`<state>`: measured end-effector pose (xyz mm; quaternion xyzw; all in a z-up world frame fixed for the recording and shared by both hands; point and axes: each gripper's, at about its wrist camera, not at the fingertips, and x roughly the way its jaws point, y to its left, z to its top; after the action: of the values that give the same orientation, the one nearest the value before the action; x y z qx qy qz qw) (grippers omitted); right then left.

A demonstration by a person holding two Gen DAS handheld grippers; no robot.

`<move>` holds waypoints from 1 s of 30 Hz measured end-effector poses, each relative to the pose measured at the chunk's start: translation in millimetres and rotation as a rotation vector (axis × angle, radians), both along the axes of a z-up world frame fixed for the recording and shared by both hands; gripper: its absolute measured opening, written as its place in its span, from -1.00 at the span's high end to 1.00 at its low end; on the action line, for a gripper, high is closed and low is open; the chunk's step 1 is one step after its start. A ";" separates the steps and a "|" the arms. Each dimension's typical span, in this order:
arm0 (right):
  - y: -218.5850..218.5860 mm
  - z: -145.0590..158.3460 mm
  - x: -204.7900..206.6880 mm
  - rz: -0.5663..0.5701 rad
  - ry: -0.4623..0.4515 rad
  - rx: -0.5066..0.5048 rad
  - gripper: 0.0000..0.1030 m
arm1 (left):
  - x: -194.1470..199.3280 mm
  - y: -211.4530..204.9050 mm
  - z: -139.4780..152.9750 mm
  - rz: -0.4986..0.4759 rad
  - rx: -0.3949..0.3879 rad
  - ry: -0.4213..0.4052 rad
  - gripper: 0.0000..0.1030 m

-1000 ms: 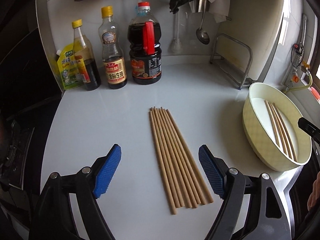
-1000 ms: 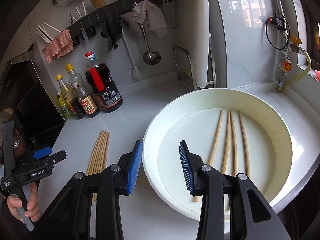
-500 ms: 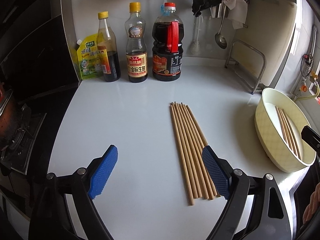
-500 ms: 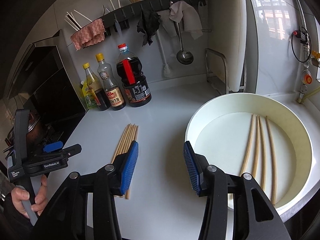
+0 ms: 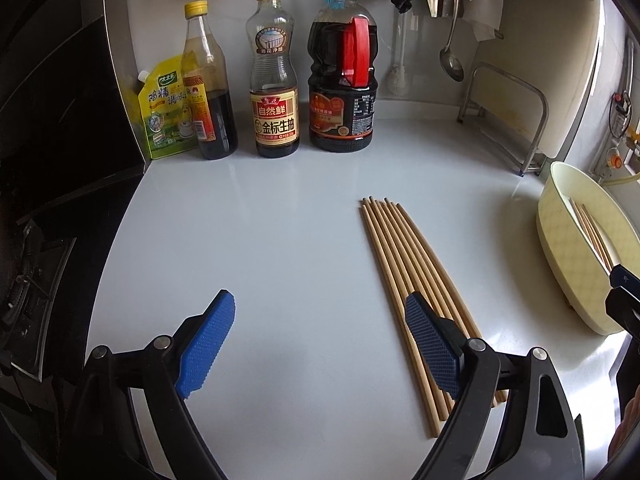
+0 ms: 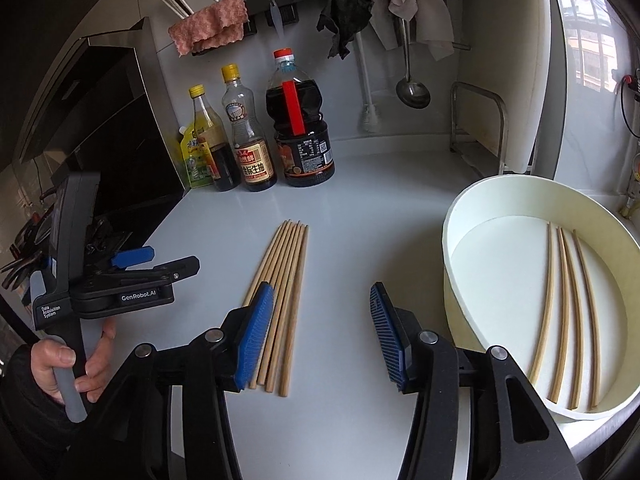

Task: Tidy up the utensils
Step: 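Move both open tools back over the chopstick row on the counter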

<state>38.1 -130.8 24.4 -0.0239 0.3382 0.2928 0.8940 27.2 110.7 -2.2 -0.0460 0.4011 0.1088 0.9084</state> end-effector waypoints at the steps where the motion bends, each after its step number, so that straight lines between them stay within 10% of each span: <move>1: 4.6 -2.1 -0.6 -0.003 -0.011 -0.019 0.05 | 2.8 0.8 -1.5 -0.008 -0.004 0.002 -0.66; 30: 75.6 -72.2 66.0 0.034 0.128 -0.182 0.06 | 37.0 19.4 -43.6 -0.050 -0.111 0.060 -0.74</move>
<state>104.0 -55.2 -47.8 -0.0920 0.4194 0.2768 0.8597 64.2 130.1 -45.8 -0.0828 0.4346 0.0648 0.8945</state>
